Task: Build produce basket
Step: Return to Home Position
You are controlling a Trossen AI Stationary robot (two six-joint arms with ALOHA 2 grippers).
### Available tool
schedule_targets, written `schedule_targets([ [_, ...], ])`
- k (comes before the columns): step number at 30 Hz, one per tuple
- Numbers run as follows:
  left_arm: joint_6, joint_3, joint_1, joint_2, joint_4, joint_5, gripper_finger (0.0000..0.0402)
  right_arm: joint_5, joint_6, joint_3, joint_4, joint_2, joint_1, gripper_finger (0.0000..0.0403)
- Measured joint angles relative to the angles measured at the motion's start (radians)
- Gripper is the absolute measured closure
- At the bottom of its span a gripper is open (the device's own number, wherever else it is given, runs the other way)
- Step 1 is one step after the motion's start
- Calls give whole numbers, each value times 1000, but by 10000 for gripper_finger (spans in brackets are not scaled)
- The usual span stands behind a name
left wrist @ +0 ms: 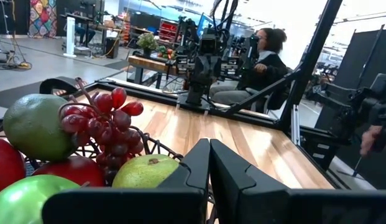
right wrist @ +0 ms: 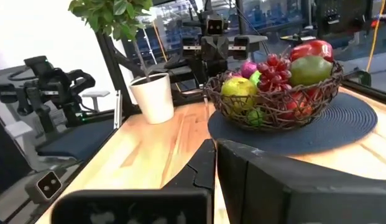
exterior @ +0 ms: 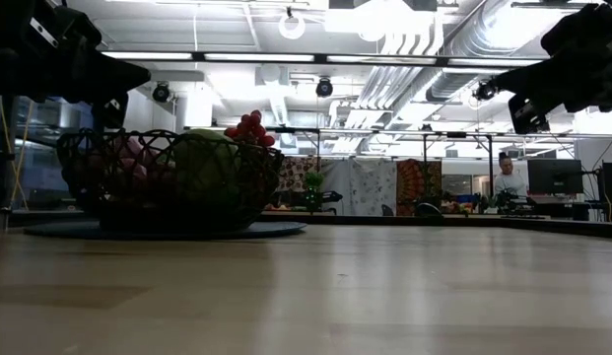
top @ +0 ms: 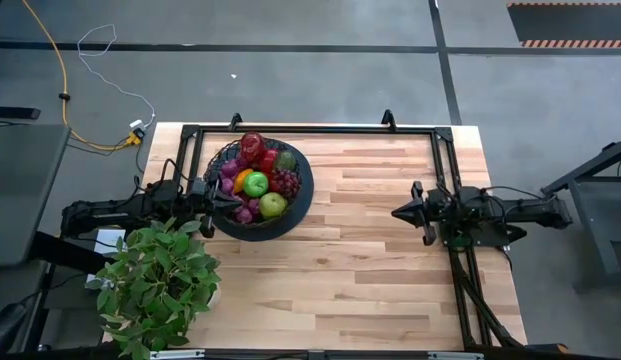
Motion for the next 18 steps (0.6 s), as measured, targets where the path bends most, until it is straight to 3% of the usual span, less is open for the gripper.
schedule_targets([
  [18,0,0,0,0,0,0,401,13,69,0,-3,1,0,403],
])
